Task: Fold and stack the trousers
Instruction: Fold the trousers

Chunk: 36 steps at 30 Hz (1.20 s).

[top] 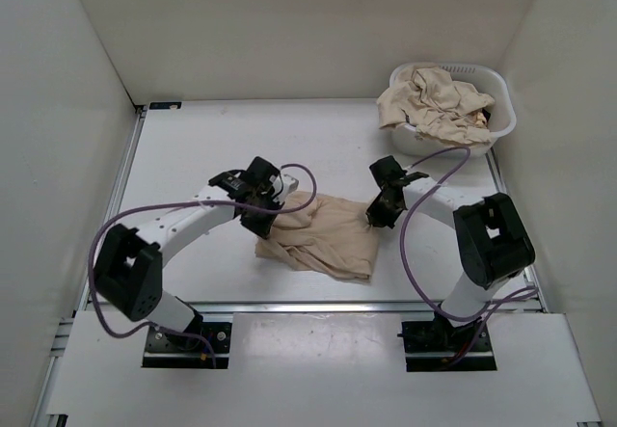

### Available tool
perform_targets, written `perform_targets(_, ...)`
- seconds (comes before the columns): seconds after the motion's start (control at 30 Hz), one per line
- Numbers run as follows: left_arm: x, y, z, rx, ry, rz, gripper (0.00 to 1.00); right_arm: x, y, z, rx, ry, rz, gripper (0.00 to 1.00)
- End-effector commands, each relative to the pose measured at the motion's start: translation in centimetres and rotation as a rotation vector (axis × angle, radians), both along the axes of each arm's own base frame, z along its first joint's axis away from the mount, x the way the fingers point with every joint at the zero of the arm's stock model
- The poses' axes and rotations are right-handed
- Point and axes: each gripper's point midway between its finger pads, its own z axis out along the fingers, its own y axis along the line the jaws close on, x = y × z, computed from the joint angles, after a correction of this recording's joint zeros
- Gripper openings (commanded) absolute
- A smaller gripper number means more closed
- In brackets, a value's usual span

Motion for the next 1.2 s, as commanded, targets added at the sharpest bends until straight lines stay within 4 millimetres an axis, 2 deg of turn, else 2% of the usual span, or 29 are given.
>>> perform_targets(0.0, -3.5, 1.6, 0.0, -0.006, 0.045, -0.016, 0.14, -0.4, -1.5, -1.8, -0.082, 0.069, 0.000, 0.00)
perform_targets(0.03, -5.0, 2.6, -1.0, 0.011, 0.069, -0.016, 0.14, 0.0, -1.3, -1.8, -0.084, 0.065, 0.010, 0.00)
perform_targets(0.13, -7.0, 4.0, -2.1, 0.027, 0.092, -0.015, 0.18, 0.8, -1.2, -1.4, -0.102, 0.065, 0.035, 0.00)
perform_targets(0.17, -8.5, 5.1, -3.4, 0.052, 0.128, -0.015, 0.21, 0.7, -1.3, -1.6, -0.111, 0.076, 0.049, 0.00)
perform_targets(0.2, -9.1, 5.5, -3.8, 0.058, 0.137, -0.014, 0.29, 0.9, -1.2, -1.7, -0.115, 0.078, 0.058, 0.00)
perform_targets(0.23, -9.6, 5.8, -3.8, 0.053, 0.130, -0.015, 0.58, 1.2, -1.1, -1.5, -0.116, 0.070, 0.072, 0.00)
perform_targets(0.3, -10.1, 6.2, -4.0, 0.051, 0.128, -0.015, 0.65, 1.8, -0.7, -1.1, -0.106, 0.058, 0.095, 0.04)
perform_targets(0.33, -10.0, 6.1, -3.7, 0.043, 0.116, -0.015, 0.76, 1.9, -0.7, -1.1, -0.106, 0.058, 0.095, 0.12)
perform_targets(0.37, -8.5, 5.1, -1.9, 0.001, 0.055, -0.016, 0.76, 2.3, -0.5, -0.8, -0.101, 0.047, 0.095, 0.14)
perform_targets(0.4, -8.3, 4.4, -0.7, -0.031, 0.043, -0.024, 0.76, 2.2, -0.5, -0.8, -0.105, 0.047, 0.106, 0.16)
perform_targets(0.43, -7.4, 3.4, 1.0, -0.077, 0.008, -0.033, 0.78, 2.3, -0.5, -0.4, -0.101, 0.037, 0.106, 0.23)
perform_targets(0.47, -6.8, 2.3, 2.8, -0.147, -0.015, -0.043, 0.80, 2.5, -0.2, -0.4, -0.090, 0.031, 0.108, 0.28)
perform_targets(0.5, -5.3, 0.7, 6.0, -0.217, -0.078, -0.061, 0.81, 2.5, -0.2, 0.0, -0.089, 0.021, 0.118, 0.32)
perform_targets(0.53, -4.6, -0.2, 7.2, -0.254, -0.101, -0.073, 0.83, 2.5, -0.2, 0.0, -0.089, 0.021, 0.118, 0.36)
perform_targets(0.6, -2.6, -1.9, 8.4, -0.276, -0.111, -0.082, 0.83, 2.7, -0.2, 0.7, -0.083, 0.000, 0.126, 0.42)
perform_targets(0.67, -1.1, -2.9, 7.9, -0.264, -0.091, -0.080, 0.83, 2.1, -0.5, 0.6, -0.087, 0.008, 0.126, 0.47)
perform_targets(0.7, -0.2, -3.5, 6.2, -0.234, -0.044, -0.075, 0.83, 2.2, -0.4, 1.1, -0.081, -0.006, 0.126, 0.49)
perform_targets(0.77, 1.4, -4.6, 5.8, -0.235, -0.046, -0.075, 0.86, 1.4, -0.6, 0.7, -0.079, 0.011, 0.129, 0.51)
perform_targets(0.8, 2.3, -5.3, 4.5, -0.226, -0.032, -0.074, 0.87, 1.5, -0.6, 1.0, -0.075, 0.001, 0.129, 0.51)
perform_targets(0.83, 3.0, -5.7, 4.2, -0.229, -0.037, -0.074, 0.87, 1.0, -0.8, 0.7, -0.082, 0.020, 0.130, 0.51)
perform_targets(0.9, 3.8, -6.1, 2.3, -0.203, -0.014, -0.067, 0.87, 0.5, -0.9, 1.1, -0.074, 0.023, 0.132, 0.51)
perform_targets(0.97, 4.3, -6.4, 1.3, -0.193, 0.001, -0.065, 0.85, -0.3, -1.0, 1.3, -0.064, 0.030, 0.136, 0.51)
perform_targets(1.03, 4.5, -6.5, -0.1, -0.173, 0.034, -0.062, 0.82, -1.3, -1.0, 1.3, -0.046, 0.039, 0.133, 0.52)
perform_targets(1.07, 4.6, -6.3, -0.6, -0.155, 0.035, -0.056, 0.79, -1.6, -0.6, 2.1, -0.025, 0.021, 0.148, 0.52)
perform_targets(1.1, 4.8, -6.4, -0.6, -0.156, 0.033, -0.056, 0.74, -1.8, -0.6, 2.4, -0.021, 0.013, 0.148, 0.56)
perform_targets(1.13, 5.1, -6.1, -0.6, -0.156, 0.033, -0.045, 0.60, -2.1, -0.2, 3.3, -0.002, -0.013, 0.163, 0.57)
perform_targets(1.17, 5.1, -6.1, -0.6, -0.156, 0.033, -0.045, 0.50, -2.5, -0.4, 3.3, -0.004, -0.015, 0.172, 0.59)
